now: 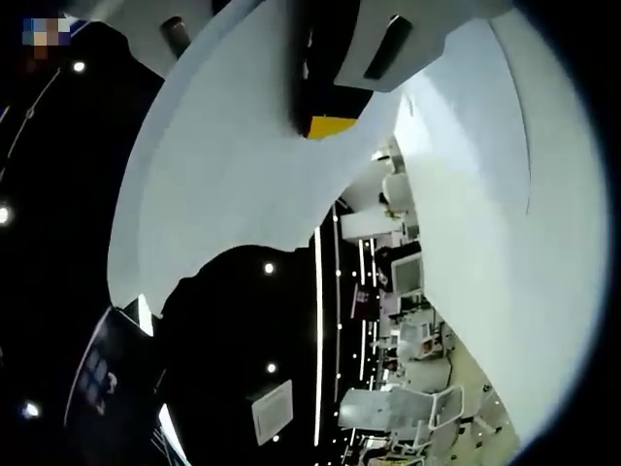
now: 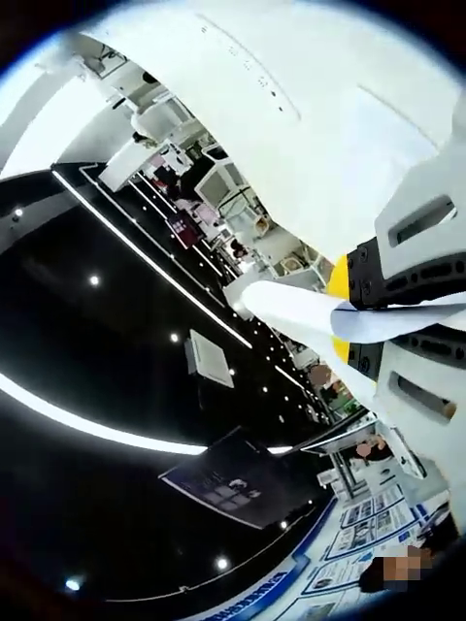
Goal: Organize the stack of printing papers by aligning and flattening the scattered papers on the table
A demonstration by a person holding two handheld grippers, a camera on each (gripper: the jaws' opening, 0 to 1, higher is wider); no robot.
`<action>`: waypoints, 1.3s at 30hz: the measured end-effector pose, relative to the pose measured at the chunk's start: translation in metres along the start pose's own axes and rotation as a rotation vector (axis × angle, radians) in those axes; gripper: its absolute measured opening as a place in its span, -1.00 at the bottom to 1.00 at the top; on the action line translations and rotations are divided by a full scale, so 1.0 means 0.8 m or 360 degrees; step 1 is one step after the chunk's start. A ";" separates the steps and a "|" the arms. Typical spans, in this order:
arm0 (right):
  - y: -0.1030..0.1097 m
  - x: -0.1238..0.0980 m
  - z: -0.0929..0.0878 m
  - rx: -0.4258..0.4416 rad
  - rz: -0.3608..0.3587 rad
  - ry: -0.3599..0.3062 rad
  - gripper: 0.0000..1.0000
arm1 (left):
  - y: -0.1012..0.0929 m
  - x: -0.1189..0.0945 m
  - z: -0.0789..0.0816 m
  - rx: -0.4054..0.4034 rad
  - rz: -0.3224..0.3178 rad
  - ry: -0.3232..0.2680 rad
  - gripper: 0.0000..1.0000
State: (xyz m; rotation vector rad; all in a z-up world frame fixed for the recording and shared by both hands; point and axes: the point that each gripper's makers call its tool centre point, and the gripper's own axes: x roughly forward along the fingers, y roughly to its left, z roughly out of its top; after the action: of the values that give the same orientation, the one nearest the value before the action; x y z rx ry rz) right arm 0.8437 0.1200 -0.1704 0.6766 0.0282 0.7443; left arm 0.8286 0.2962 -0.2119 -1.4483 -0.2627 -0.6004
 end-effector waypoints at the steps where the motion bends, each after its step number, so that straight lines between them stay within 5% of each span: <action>1: 0.000 0.000 0.000 0.0002 0.0001 -0.0001 -1.00 | 0.000 0.000 -0.001 0.0008 0.0004 0.0002 -0.68; 16: 0.016 0.004 -0.018 -0.0027 0.0043 0.0045 -1.00 | -0.001 0.000 -0.003 0.0077 0.0011 0.0018 -0.64; 30: 0.036 0.004 -0.016 -0.0259 0.0077 0.0011 -1.00 | -0.002 0.001 -0.002 0.0067 0.0002 0.0013 -0.61; 39: 0.043 0.004 -0.022 -0.0260 0.0096 0.0024 -1.00 | -0.003 0.001 -0.003 0.0066 0.0003 0.0013 -0.60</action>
State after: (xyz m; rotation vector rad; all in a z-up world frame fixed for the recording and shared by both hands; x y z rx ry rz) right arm 0.8206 0.1504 -0.1641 0.5179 -0.0389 0.8006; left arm 0.8276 0.2941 -0.2101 -1.4056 -0.2661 -0.5961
